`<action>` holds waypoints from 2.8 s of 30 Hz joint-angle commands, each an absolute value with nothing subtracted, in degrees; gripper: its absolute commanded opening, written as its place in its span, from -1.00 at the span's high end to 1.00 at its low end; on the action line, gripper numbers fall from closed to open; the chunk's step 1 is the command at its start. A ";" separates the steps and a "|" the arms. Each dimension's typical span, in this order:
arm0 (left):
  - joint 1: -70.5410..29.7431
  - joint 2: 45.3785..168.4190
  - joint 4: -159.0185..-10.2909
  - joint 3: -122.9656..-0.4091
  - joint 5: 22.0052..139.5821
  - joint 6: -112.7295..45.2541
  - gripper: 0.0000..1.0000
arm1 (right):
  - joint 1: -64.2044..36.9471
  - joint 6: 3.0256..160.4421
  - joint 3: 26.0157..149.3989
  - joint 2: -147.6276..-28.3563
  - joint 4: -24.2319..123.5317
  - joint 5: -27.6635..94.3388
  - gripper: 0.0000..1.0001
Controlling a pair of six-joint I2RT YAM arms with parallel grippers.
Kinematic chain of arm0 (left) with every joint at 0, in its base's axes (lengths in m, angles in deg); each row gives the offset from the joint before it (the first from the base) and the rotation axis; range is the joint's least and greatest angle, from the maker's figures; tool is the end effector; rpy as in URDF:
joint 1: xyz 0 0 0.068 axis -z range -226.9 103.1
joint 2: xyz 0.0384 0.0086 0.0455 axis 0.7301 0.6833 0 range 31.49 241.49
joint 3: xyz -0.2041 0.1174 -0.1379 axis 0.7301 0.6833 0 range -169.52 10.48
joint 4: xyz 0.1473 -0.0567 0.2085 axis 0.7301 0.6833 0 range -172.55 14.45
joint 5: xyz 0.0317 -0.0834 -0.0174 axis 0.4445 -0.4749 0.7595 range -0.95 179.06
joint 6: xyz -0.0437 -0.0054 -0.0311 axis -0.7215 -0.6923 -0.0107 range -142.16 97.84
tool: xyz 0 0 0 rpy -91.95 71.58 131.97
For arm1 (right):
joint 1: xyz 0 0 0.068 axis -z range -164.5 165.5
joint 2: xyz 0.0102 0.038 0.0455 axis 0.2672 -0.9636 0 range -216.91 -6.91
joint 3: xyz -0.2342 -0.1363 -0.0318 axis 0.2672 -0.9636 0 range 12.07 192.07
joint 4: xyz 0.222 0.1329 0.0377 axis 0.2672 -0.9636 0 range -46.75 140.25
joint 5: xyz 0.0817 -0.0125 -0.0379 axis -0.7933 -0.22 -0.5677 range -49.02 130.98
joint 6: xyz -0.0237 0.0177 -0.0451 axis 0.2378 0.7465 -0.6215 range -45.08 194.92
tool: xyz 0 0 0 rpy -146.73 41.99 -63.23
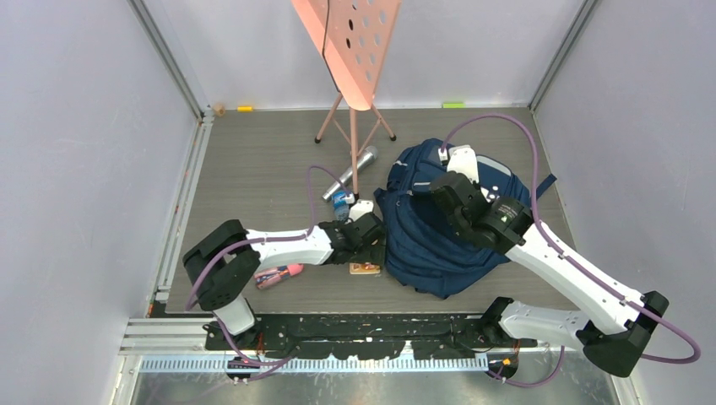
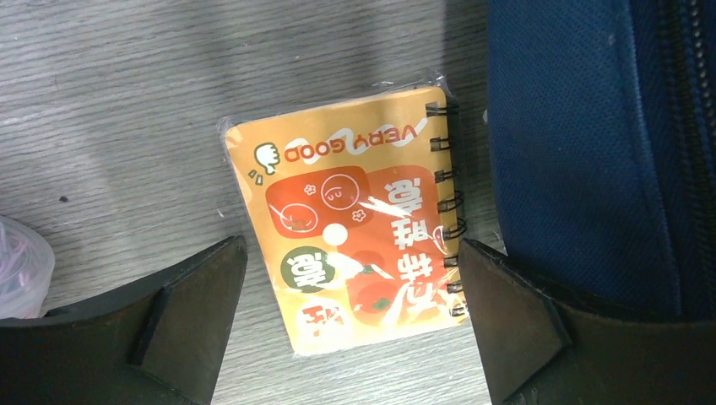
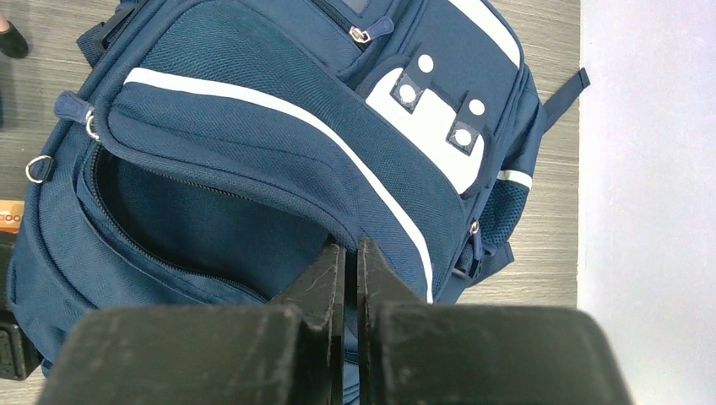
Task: Pack the student bag
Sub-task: Pick up the stationery from the center of the board.
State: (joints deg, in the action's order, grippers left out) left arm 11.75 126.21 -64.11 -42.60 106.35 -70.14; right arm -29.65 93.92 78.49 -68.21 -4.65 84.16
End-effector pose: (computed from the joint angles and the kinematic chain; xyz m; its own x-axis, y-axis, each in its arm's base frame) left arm 0.1748 -0.2666 0.1651 -0.8503 0.0324 -0.5252 0.1591 0.9672 -0.1980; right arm 0.1558 0.1221 0.3504 -0.5760 -0.2424 -0.7807 -0.0187 0.9587 -0.2838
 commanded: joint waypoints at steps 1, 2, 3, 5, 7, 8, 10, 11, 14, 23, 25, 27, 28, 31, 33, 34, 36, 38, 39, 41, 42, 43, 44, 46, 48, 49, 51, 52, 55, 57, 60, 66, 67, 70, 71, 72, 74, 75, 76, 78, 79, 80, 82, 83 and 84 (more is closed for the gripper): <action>12.60 131.30 -61.63 -44.14 105.68 -71.90 -0.99 | -29.28 95.75 79.39 -65.13 -2.36 87.86 0.99; 12.56 131.77 -59.67 -44.48 106.55 -71.42 -0.99 | -29.27 95.82 79.39 -64.93 -2.37 87.83 0.99; 12.52 131.62 -57.59 -44.42 107.48 -71.20 -0.99 | -29.30 95.83 79.46 -64.84 -2.34 87.83 0.99; 12.53 130.14 -56.37 -43.23 108.51 -71.03 -0.99 | -29.32 95.78 79.53 -64.62 -2.38 87.79 0.99; 12.52 127.75 -57.15 -40.85 108.29 -71.30 -0.99 | -29.33 95.83 79.57 -64.42 -2.26 87.86 0.99; 12.53 126.48 -57.60 -39.76 108.00 -71.55 -0.99 | -29.33 95.90 79.53 -64.35 -2.21 87.83 0.99; 12.52 124.58 -58.82 -38.10 107.27 -71.89 -0.99 | -29.33 95.99 79.38 -64.38 -1.93 87.67 0.99; 12.52 123.89 -59.47 -37.56 106.86 -71.86 -0.99 | -29.33 96.00 79.28 -64.43 -1.73 87.57 0.99; 12.52 123.09 -59.10 -37.95 106.07 -71.18 -0.99 | -29.31 96.06 79.38 -65.06 -1.60 86.92 0.99; 12.77 119.23 -62.34 -40.16 102.25 -66.72 -0.99 | -29.32 96.46 80.11 -64.84 -2.56 86.75 0.99; 12.87 118.80 -62.31 -40.76 102.34 -65.60 -0.99 | -29.33 96.57 80.22 -64.77 -2.57 86.43 0.99; 12.87 118.77 -61.85 -41.24 102.89 -65.07 -0.99 | -29.33 96.62 80.27 -64.88 -2.64 86.27 0.99; 12.89 118.84 -61.86 -41.36 102.93 -64.79 -0.99 | -29.33 96.62 80.30 -64.90 -2.65 86.25 0.99; 12.95 119.63 -62.16 -41.38 102.20 -63.89 -0.99 | -29.30 96.67 80.28 -64.98 -2.74 86.25 0.99; 13.06 121.09 -62.18 -41.46 101.25 -63.57 -0.99 | -29.28 96.75 80.23 -65.00 -2.67 86.22 0.99; 13.25 121.88 -62.12 -41.54 101.15 -63.56 -0.99 | -29.30 96.84 80.20 -65.01 -2.60 86.19 0.99; 13.66 123.37 -61.91 -41.63 101.24 -63.68 -0.99 | -29.32 96.81 80.19 -65.01 -2.66 86.14 0.99; 13.93 124.96 -61.83 -41.68 101.50 -63.64 -0.99 | -29.33 96.80 80.07 -64.97 -2.62 86.20 0.99; 13.99 125.83 -61.73 -41.76 101.53 -63.79 -0.99 | -29.28 96.80 80.04 -64.95 -2.60 86.22 0.99; 14.07 127.48 -61.34 -41.85 101.86 -64.30 -0.99 | -29.32 96.80 79.94 -64.88 -2.65 86.24 0.99; 14.07 128.37 -60.52 -42.13 102.26 -64.61 -0.99 | -29.32 96.87 79.93 -64.84 -2.66 86.22 0.99; 14.24 129.12 -59.49 -42.53 102.95 -64.97 -0.99 | -29.33 96.88 79.93 -64.79 -2.62 86.19 0.99; 14.49 129.84 -58.22 -42.98 103.89 -65.08 -0.99 | -29.33 96.96 79.88 -64.76 -2.59 86.14 0.99; 15.01 131.04 -55.86 -43.91 105.29 -65.22 -0.99 | -29.28 96.90 79.78 -64.67 -2.49 86.20 0.99; 15.38 131.59 -54.98 -44.07 105.83 -65.38 -0.96 | -29.32 96.89 79.71 -64.66 -2.45 86.35 0.99; 15.55 131.43 -55.14 -43.46 105.84 -65.58 -0.90 | -29.32 96.89 79.67 -64.66 -2.50 86.44 0.99; 15.68 130.67 -55.89 -42.29 105.86 -66.03 -0.60 | -29.33 96.94 79.66 -64.66 -2.56 86.65 0.99; 15.80 130.16 -56.14 -41.73 106.23 -66.28 -0.48 | -29.33 96.96 79.66 -64.61 -2.52 86.71 0.99; 15.93 128.22 -56.29 -40.32 107.61 -66.75 -0.35 | -29.31 97.05 79.73 -64.65 -2.52 86.79 0.99; 16.31 125.68 -56.87 -39.35 108.65 -67.02 -0.32 | -29.32 97.06 79.82 -64.65 -2.57 86.73 0.99; 16.88 120.66 -57.74 -38.17 109.77 -67.09 -0.30 | -29.33 97.15 80.04 -64.80 -2.65 86.69 0.99; 18.98 109.74 -53.69 -39.53 111.92 -64.96 -0.26 | -29.29 97.12 81.04 -65.18 -2.98 86.27 0.99; 19.66 108.33 -53.16 -40.30 112.02 -63.98 -0.26 | -29.32 97.10 81.14 -65.18 -3.07 86.30 0.99; 21.56 105.32 -53.24 -43.58 109.68 -60.23 -0.25 | -29.33 96.90 81.51 -65.18 -3.15 86.36 0.99; 22.00 105.28 -53.79 -45.58 107.19 -58.89 -0.25 | -29.33 96.90 81.55 -65.18 -3.14 86.39 0.99; 22.34 105.64 -54.29 -47.17 104.98 -57.85 -0.26 | -29.33 97.02 81.65 -65.18 -3.00 86.46 0.99; 23.71 107.23 -54.83 -50.79 102.00 -56.63 -0.27 | -29.33 97.18 81.66 -65.18 -2.85 86.28 0.99; 24.60 108.18 -54.87 -52.74 101.56 -56.16 -0.27 | -29.33 97.21 81.67 -65.18 -2.89 86.22 0.99; 25.43 109.26 -54.88 -54.52 101.25 -55.92 -0.27 | -29.33 97.30 81.75 -65.18 -2.87 86.06 0.99; 26.25 111.48 -55.77 -57.46 99.40 -55.82 -0.28 | -29.33 97.44 81.90 -65.15 -3.17 85.91 0.99; 26.37 112.70 -56.42 -58.47 98.59 -56.01 -0.28 | -29.33 97.47 81.97 -65.08 -3.18 85.92 0.99; 26.40 114.38 -57.11 -59.57 98.12 -56.28 -0.28 | -29.33 97.56 82.02 -64.87 -3.21 85.90 0.99; 26.39 116.44 -57.85 -61.78 97.77 -56.40 -0.26 | -29.33 97.78 82.03 -64.46 -3.24 85.64 0.99; 26.32 117.09 -58.67 -62.63 98.11 -56.27 -0.25 | -29.33 97.88 81.99 -64.30 -3.22 85.45 0.99; 26.38 117.62 -60.02 -62.93 99.20 -56.21 -0.24 | -29.33 97.96 81.91 -64.06 -3.26 85.36 0.99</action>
